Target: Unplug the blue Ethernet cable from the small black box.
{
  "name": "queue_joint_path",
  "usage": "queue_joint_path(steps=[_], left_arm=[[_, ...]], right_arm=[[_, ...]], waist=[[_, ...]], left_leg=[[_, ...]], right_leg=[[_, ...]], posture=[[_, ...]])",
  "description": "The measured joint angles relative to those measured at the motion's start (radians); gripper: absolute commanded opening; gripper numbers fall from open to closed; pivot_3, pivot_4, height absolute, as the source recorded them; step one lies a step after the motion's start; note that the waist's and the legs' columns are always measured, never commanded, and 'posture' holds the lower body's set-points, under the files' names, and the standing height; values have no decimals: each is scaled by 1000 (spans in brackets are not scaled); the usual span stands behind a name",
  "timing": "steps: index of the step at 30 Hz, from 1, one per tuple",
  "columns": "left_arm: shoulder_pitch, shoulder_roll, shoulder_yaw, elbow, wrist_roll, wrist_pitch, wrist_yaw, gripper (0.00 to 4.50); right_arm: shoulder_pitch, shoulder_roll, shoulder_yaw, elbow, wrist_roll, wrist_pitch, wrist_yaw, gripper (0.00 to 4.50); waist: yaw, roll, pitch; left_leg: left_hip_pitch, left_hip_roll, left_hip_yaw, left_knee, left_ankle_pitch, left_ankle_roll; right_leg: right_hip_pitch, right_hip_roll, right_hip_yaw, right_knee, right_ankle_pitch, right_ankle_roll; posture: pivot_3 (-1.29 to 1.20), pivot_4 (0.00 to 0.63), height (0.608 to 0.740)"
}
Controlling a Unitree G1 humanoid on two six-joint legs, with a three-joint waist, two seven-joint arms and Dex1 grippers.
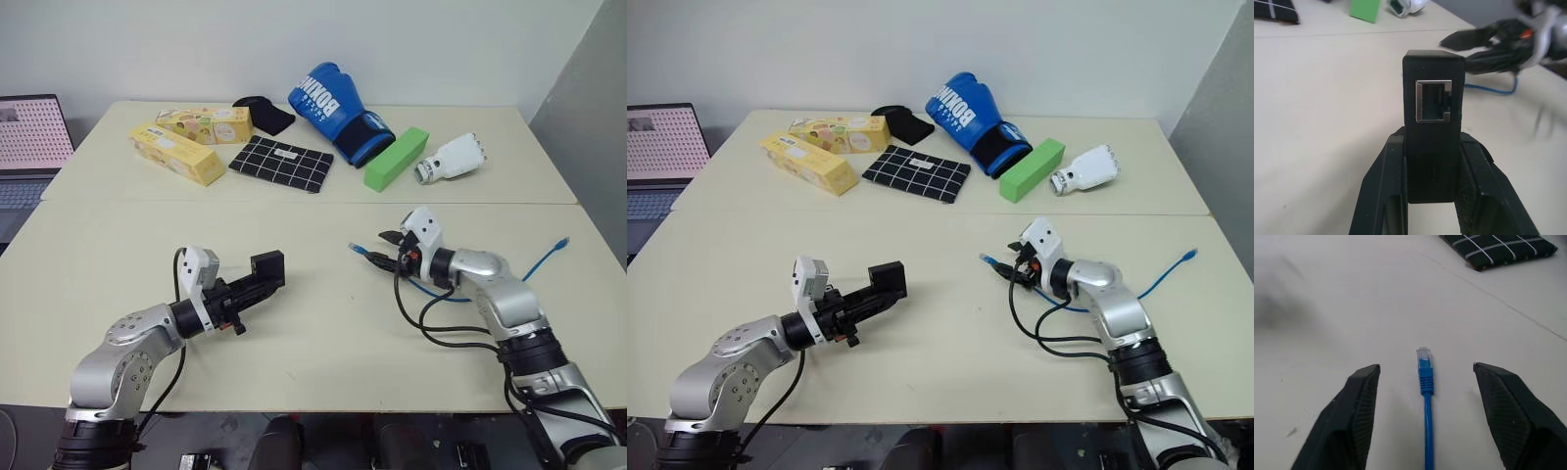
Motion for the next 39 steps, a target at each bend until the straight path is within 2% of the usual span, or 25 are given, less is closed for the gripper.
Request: queue_joint_path(steps=[2, 7, 12, 17, 19, 25, 29, 33, 39], left_arm=[[-13, -44, 18, 84, 110, -156, 86, 802], [-58, -108, 67, 275, 267, -429, 252, 802], [-105, -144, 124, 468, 320, -601, 373, 802], [-130, -170, 141, 589, 322, -682, 398, 802], [-135, -174, 146, 603, 314, -689, 397, 1504], [-110, -181, 166, 582, 269, -672, 382, 2737], [-51, -179, 164, 499, 264, -624, 384, 3601], [78, -166, 155, 320, 253, -497, 391, 3601], [250, -60, 144, 38, 231, -218, 392, 3601]], right_arm=[[-14, -13, 17, -109, 35, 32, 62, 3293], [-66, 57, 85, -156, 33, 80, 57, 3293], [-125, 129, 151, -136, -6, 87, 30, 3293], [-140, 155, 191, -126, -27, 85, 30, 3293], [-140, 152, 192, -126, -28, 85, 31, 3333], [-139, 144, 193, -126, -33, 85, 35, 3333], [-136, 142, 193, -126, -34, 85, 33, 3333], [-118, 143, 192, -140, -34, 93, 21, 3333], [-16, 121, 158, -192, -22, 145, -23, 3333]], waist=[[-3, 0, 0], [-2, 0, 0], [1, -1, -1], [3, -2, -1], [3, -2, -1], [-1, -2, -1], [-5, -2, -1], [-8, -2, -1], [-5, -2, -2]], left_leg=[[0, -1, 0, 0, 0, 0], [1, -1, 0, 1, 0, 0], [-1, -1, -1, 1, 0, 0], [-2, -1, -1, 2, 0, 0], [-2, -1, -1, 2, 0, 0], [-1, -1, -1, 1, 0, 0], [0, -1, -1, 1, 0, 0], [0, 0, -3, 1, 0, 0], [0, 0, -4, 1, 0, 0]], right_leg=[[0, 0, 0, 0, 0, 0], [0, 1, -1, 1, 0, 0], [-1, -1, -1, 1, 0, 0], [-1, -2, -2, 2, 0, 0], [-1, -2, -2, 2, 0, 0], [-1, -2, -2, 3, 0, 0], [-1, -2, 0, 2, 0, 0], [-1, -2, 0, 3, 0, 0], [-1, -1, 0, 3, 0, 0]], posture=[[0, 150, 740], [0, 150, 740], [0, 150, 740], [0, 150, 740], [0, 150, 740], [0, 150, 740], [0, 150, 740], [0, 150, 740], [0, 150, 740]])
